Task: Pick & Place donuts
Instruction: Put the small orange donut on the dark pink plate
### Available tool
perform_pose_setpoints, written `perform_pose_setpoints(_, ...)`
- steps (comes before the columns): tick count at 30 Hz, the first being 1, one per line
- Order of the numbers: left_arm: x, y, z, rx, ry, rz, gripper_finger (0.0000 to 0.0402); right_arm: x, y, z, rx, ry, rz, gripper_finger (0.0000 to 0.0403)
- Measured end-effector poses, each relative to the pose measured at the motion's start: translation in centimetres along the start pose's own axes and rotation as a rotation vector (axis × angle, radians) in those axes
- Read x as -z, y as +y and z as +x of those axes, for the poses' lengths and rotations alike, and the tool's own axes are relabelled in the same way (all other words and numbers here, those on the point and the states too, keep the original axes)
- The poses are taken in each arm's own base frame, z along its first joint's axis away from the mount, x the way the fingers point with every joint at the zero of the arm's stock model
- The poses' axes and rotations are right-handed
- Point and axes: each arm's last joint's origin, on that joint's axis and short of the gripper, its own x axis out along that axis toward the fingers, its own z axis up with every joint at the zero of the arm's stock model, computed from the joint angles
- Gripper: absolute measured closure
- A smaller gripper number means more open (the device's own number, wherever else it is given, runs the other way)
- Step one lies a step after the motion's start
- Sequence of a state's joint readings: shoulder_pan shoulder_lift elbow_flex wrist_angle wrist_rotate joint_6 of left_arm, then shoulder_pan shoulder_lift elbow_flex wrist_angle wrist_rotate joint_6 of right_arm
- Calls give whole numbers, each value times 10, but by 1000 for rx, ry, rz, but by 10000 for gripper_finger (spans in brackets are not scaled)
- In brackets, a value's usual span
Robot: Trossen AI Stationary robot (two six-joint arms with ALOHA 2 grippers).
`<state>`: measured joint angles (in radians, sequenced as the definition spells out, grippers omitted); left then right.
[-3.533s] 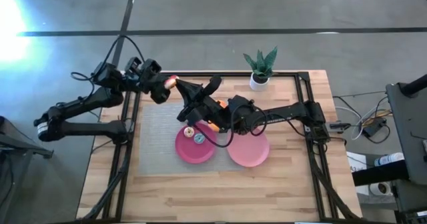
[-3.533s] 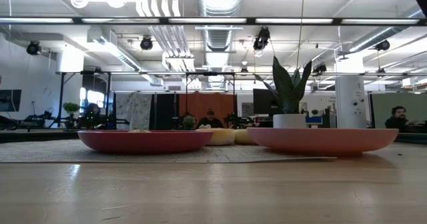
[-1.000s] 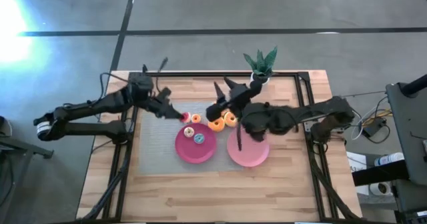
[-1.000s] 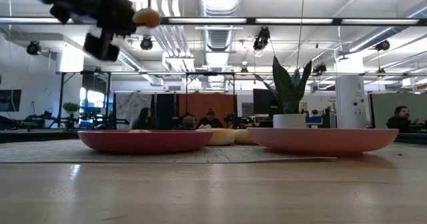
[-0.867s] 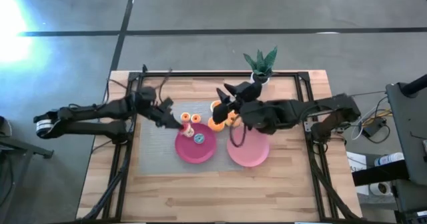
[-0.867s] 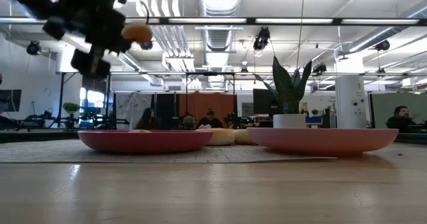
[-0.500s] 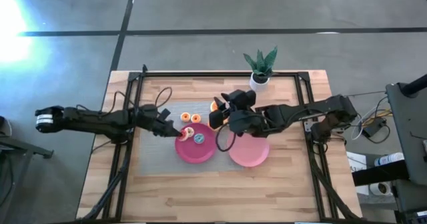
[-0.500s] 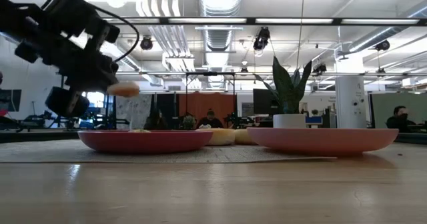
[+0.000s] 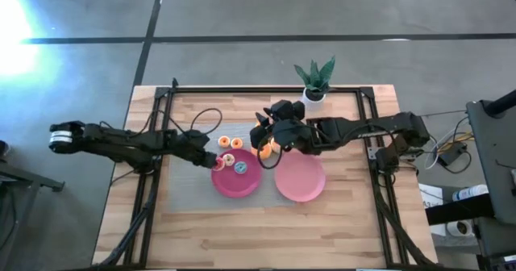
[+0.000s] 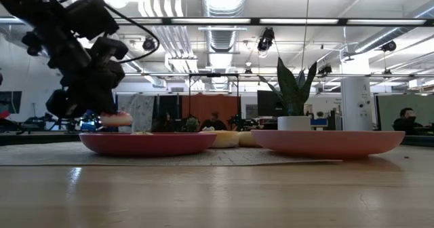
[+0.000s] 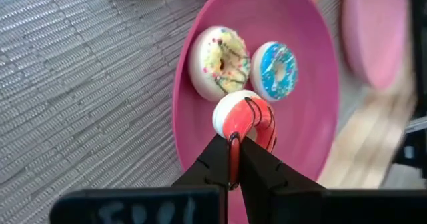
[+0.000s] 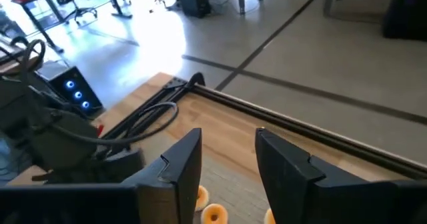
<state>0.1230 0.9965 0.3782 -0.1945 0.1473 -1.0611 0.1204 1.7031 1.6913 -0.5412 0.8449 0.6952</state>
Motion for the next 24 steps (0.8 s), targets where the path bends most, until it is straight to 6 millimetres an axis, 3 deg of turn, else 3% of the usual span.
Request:
perform_pose_setpoints(12, 4, -3, 33, -89, 142, 41, 401, -3, -3, 3, 40, -25, -110, 275)
perform_pose_setpoints(24, 0, -13, 37, -3, 121, 98, 401, -3, -4, 4, 47, -21, -124, 275)
